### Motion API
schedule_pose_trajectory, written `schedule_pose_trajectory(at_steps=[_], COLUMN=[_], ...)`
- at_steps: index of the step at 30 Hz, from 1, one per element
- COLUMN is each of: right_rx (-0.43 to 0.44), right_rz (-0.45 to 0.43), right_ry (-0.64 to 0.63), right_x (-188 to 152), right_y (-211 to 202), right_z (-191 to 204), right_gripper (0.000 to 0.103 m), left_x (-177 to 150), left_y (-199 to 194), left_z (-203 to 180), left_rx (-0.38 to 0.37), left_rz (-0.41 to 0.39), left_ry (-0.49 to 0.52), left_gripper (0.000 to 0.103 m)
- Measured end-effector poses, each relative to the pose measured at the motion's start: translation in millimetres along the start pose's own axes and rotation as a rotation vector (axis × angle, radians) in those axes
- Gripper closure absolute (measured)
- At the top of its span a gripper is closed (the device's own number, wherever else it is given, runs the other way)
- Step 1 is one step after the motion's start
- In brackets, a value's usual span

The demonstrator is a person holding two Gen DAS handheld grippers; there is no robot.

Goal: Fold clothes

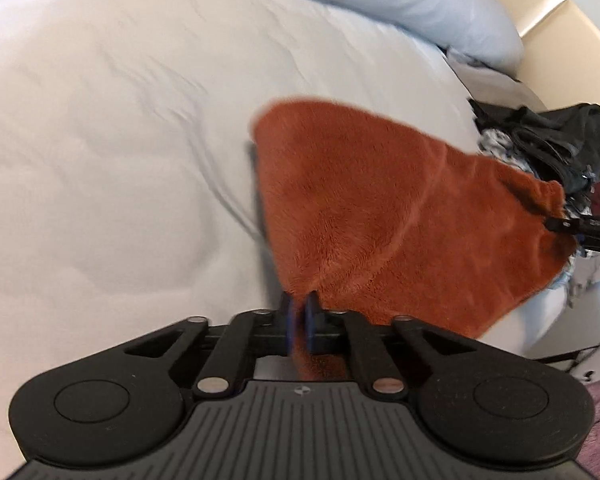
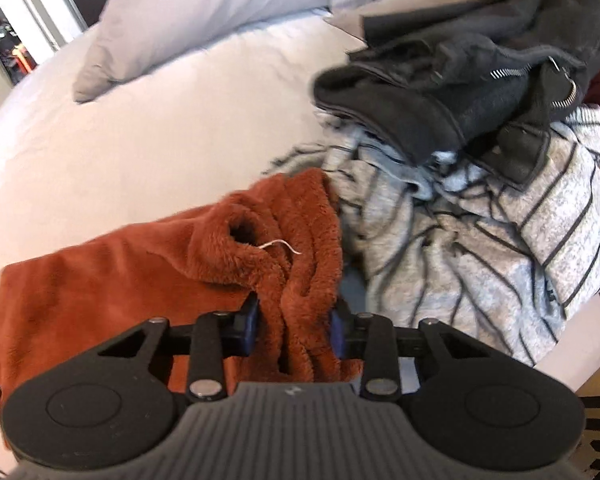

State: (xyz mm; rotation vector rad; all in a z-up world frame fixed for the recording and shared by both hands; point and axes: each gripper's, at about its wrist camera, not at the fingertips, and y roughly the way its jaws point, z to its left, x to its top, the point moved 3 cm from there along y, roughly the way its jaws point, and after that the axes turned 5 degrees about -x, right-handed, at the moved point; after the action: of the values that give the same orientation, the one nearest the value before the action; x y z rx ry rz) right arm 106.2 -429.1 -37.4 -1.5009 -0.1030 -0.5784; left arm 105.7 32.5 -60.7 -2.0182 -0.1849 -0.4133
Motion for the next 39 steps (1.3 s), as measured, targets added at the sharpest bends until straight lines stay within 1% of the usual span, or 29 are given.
schedule_pose_trajectory(at_steps=[2, 3, 5, 6, 10, 11, 13, 14, 16, 17, 18, 21, 24, 25, 27, 30, 31, 33, 36, 38, 39], right_rx=[0.019, 0.024, 0.001, -0.015, -0.049, -0.051, -0.055, -0.057, -0.065, -0.067, -0.068, -0.067, -0.066, -0.066, -0.066, -0.06, -0.057, -0.051, -0.047, -0.045, -0.045], right_rz=[-0.013, -0.019, -0.031, -0.031, -0.015, -0.012, -0.011, -0.012, -0.013, -0.014, -0.014, -0.01, -0.007, -0.006, -0.005, -0.001, 0.0, 0.002, 0.007, 0.012, 0.013], right_ry=[-0.012, -0.019, -0.051, -0.061, -0.056, -0.054, -0.055, -0.058, -0.069, -0.071, -0.072, -0.065, -0.062, -0.063, -0.066, -0.066, -0.065, -0.063, -0.057, -0.054, -0.054], right_x=[0.1, 0.0, -2.2, -2.5, -3.7, -3.8, -4.4, -4.8, -5.8, -6.3, -6.6, -6.7, -6.7, -6.6, -6.3, -6.0, -6.0, -6.2, -6.8, -7.1, -7.3], right_y=[-6.2, -8.3, -10.2, -8.8, -5.5, -5.0, -4.7, -4.5, -3.5, -2.7, -2.0, 0.5, 3.5, 4.6, 6.9, 9.6, 10.1, 11.1, 13.5, 15.7, 16.5], right_z=[9.3, 13.9, 21.9, 23.4, 18.6, 17.4, 16.9, 17.0, 17.9, 17.8, 17.3, 13.7, 10.2, 9.2, 7.6, 4.3, 3.0, 0.6, -3.2, -5.2, -5.5], right_gripper=[0.067, 0.067, 0.067, 0.067, 0.067, 0.067, 0.067, 0.067, 0.066, 0.066, 0.066, 0.066, 0.066, 0.066, 0.066, 0.066, 0.066, 0.065, 0.065, 0.065, 0.065], left_x=[2.4, 3.1, 1.1, -0.8, -6.1, -7.2, -8.5, -9.5, -11.2, -10.3, -10.5, -8.7, -7.5, -8.3, -11.5, -19.5, -22.1, -26.2, -26.1, -24.3, -22.9], left_y=[-19.0, -27.5, -39.6, -43.6, -43.7, -41.9, -39.5, -39.8, -40.2, -38.7, -38.3, -33.8, -20.9, -13.8, 4.7, 39.4, 49.2, 63.8, 73.1, 74.8, 73.7], left_z=[12.4, 19.5, 33.5, 36.9, 28.9, 26.3, 22.4, 21.8, 20.3, 17.9, 16.7, 9.8, 1.2, -1.3, -5.6, -7.9, -7.7, -5.5, -2.2, -3.1, -5.6], left_rx=[0.073, 0.085, 0.033, 0.029, 0.069, 0.069, 0.077, 0.084, 0.092, 0.09, 0.086, 0.076, 0.054, 0.042, 0.015, -0.017, -0.027, -0.05, -0.092, -0.118, -0.137], left_rz=[-0.046, -0.064, -0.069, -0.074, -0.088, -0.084, -0.079, -0.078, -0.078, -0.079, -0.079, -0.075, -0.067, -0.056, -0.018, 0.063, 0.077, 0.076, 0.045, 0.029, 0.026], left_ry=[0.013, 0.007, -0.036, -0.041, -0.002, 0.004, 0.02, 0.032, 0.051, 0.055, 0.059, 0.08, 0.086, 0.083, 0.074, 0.027, 0.008, -0.037, -0.093, -0.105, -0.103], left_gripper=[0.103, 0.103, 0.103, 0.103, 0.102, 0.099, 0.084, 0.081, 0.07, 0.065, 0.059, 0.056, 0.047, 0.044, 0.04, 0.04, 0.04, 0.04, 0.039, 0.058, 0.073])
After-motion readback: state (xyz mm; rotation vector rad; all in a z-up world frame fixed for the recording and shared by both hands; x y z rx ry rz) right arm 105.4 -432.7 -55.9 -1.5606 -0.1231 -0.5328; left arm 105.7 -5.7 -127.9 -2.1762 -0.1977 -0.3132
